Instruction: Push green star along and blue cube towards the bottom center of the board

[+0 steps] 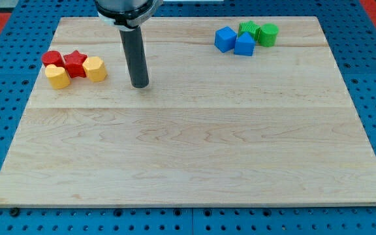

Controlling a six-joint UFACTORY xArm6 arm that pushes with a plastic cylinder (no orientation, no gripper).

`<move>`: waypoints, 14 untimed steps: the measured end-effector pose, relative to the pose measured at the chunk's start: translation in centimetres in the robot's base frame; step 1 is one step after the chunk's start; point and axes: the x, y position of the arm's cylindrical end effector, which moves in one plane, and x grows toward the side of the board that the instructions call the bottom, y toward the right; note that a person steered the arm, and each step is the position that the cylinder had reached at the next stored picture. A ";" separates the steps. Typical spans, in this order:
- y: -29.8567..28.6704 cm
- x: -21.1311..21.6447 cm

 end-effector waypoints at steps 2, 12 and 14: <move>5.8 1.2; 3.6 -10.0; -1.0 -11.1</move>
